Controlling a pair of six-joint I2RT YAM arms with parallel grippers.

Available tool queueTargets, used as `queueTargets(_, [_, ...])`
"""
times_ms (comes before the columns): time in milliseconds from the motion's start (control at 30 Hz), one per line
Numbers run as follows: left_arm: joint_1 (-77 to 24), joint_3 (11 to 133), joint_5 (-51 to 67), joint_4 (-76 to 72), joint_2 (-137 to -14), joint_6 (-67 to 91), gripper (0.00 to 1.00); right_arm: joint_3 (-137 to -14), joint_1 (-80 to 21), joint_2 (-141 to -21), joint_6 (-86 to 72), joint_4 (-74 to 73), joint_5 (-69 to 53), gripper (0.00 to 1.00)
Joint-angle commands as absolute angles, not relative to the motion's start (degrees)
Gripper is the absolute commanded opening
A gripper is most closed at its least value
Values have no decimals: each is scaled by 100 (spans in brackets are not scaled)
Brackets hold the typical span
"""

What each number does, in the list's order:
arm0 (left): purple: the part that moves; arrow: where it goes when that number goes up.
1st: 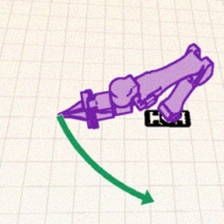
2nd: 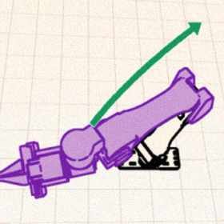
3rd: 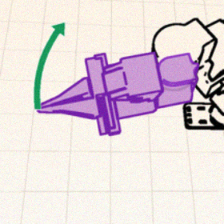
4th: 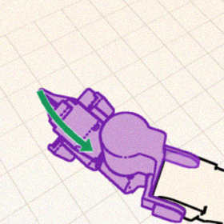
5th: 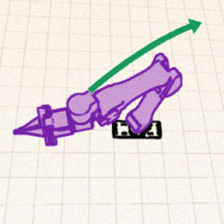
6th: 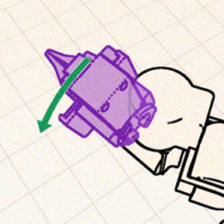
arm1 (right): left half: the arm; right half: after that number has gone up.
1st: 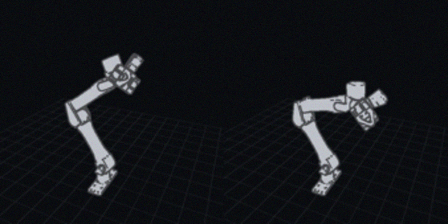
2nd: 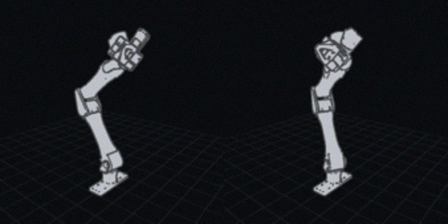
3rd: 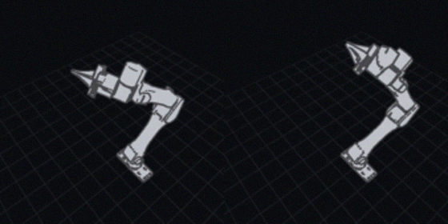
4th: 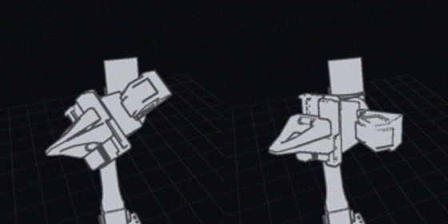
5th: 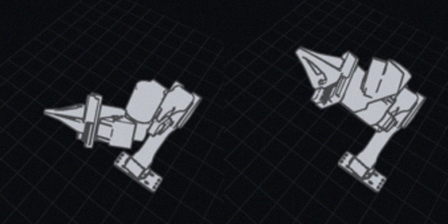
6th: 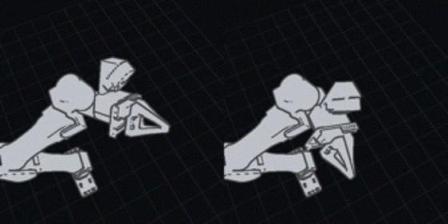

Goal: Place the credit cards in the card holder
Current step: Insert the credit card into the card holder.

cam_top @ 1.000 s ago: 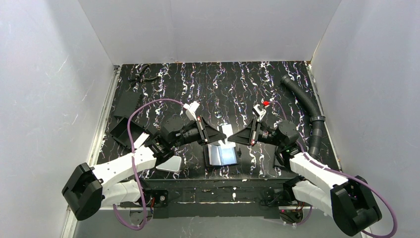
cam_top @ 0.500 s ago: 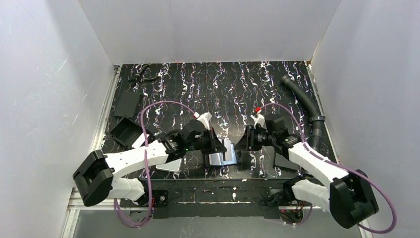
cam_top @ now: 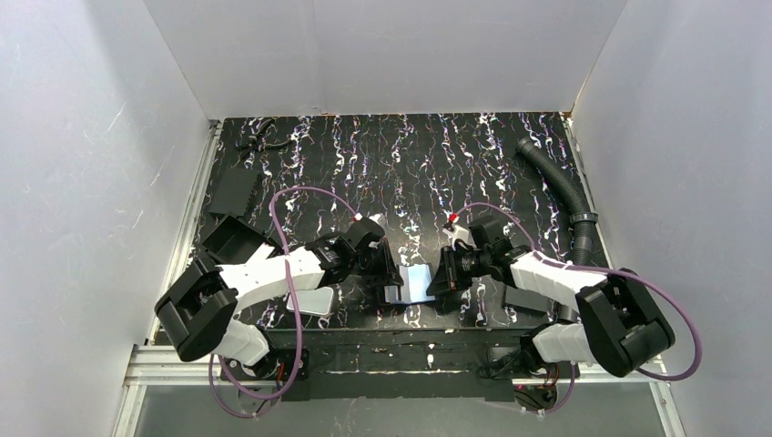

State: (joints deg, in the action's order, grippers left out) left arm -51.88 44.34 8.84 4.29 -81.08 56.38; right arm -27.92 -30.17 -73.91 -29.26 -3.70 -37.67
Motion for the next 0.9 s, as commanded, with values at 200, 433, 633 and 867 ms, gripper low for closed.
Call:
queueTargets(200, [-5002, 4343, 913, 431, -8294, 5433, 0, -2919, -3032, -8039, -2626, 387, -3676, 9])
queueTargets(433, [-4817, 4228, 1058, 354, -8453, 5456, 0, -2819, -3032, -8323, -2568, 536, -3572, 5])
queueTargets(633, [-4662, 4013, 1460, -211, -8681, 5654, 0, -2790, -3033, -8447, -2582, 627, -3585, 5])
queueTargets(867, [-4625, 4101, 1827, -423, -8904, 5537, 0, -2804, -3032, -8481, -2579, 648, -3599, 5])
